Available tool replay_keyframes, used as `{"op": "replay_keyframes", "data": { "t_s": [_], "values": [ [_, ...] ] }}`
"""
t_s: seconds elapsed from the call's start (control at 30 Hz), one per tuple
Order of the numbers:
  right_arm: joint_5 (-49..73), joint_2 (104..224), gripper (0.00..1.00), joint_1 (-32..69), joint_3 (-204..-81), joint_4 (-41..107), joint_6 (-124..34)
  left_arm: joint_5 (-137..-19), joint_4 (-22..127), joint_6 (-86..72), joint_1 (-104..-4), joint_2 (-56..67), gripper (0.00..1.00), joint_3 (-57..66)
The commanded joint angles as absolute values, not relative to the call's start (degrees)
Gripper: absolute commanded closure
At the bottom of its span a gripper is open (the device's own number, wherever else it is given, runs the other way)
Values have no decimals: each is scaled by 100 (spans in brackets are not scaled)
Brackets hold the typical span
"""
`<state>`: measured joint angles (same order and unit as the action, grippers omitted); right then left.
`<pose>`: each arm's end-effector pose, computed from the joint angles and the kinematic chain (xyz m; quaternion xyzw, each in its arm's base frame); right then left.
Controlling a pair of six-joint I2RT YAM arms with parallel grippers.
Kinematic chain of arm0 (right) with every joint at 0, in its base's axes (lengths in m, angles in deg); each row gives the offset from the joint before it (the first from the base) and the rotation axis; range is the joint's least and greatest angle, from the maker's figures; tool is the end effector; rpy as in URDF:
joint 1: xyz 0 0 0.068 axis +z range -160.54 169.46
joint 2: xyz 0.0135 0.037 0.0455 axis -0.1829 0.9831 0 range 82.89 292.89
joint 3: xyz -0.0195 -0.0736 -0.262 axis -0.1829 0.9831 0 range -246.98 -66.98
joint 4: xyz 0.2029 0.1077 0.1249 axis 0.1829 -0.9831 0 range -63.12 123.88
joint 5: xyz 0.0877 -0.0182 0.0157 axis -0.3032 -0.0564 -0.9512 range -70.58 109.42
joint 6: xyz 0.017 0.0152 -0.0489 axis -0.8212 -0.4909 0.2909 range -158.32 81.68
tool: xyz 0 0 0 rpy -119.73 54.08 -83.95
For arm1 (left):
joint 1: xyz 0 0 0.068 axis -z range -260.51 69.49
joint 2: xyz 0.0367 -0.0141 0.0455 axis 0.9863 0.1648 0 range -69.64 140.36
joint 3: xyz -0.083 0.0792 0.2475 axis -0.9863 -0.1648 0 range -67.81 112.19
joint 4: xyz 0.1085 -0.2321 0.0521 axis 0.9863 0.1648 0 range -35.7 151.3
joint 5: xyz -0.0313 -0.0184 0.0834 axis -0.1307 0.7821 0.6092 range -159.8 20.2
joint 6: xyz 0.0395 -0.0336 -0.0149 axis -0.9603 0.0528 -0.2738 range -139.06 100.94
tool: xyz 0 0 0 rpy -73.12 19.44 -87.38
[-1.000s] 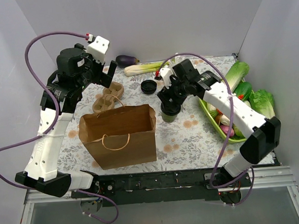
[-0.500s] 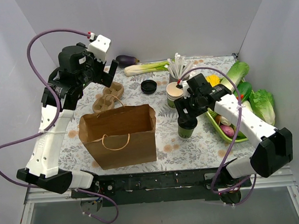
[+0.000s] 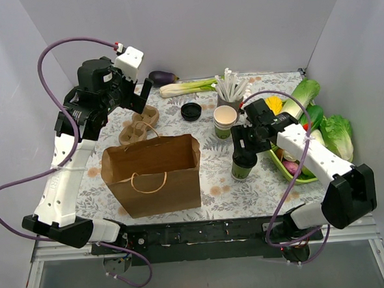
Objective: Pack the takeout coffee
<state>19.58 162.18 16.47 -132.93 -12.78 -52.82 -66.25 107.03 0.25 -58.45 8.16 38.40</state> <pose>0.2478 0.1261 0.2798 -0.1049 0.9602 0.0904 0.2425 0.2335 -0.0924 0.4957 0.0034 0.8400 -0.1671 0.5163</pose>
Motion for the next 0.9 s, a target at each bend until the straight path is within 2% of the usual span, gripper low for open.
{"op": "replay_keyframes", "data": {
  "t_s": [0.0, 0.07, 0.13, 0.2, 0.47, 0.57, 0.67, 0.87],
  "values": [
    [1679, 16033, 28, 1644, -12921, -1253, -5424, -6602, 10721, 54, -5880, 665, 2, 3775],
    [1626, 15945, 22, 1644, -12973, -1279, -5379, -6620, 10721, 62, -5880, 656, 2, 3766],
    [1582, 15901, 11, 1644, -13113, -1349, -5257, -6628, 10721, 54, -5880, 630, 2, 3740],
    [1389, 15839, 7, 1644, -13316, -1402, -5168, -6637, 10677, 45, -5872, 630, 2, 3704],
    [932, 15760, 3, 1644, -13465, -1517, -4783, -6760, 10633, 45, -5880, 726, 2, 3704],
    [408, 15865, 3, 1644, -13842, -1700, -4134, -6830, 10677, 27, -5872, 770, 2, 3757],
    [-454, 16067, 6, 1583, -14580, -1946, -2579, -6927, 10694, -43, -5880, 735, 2, 3705],
    [-458, 16086, 6, 1548, -15364, -1947, -2575, -7217, 10738, -69, -5880, 621, 2, 3537]
  ]
}}
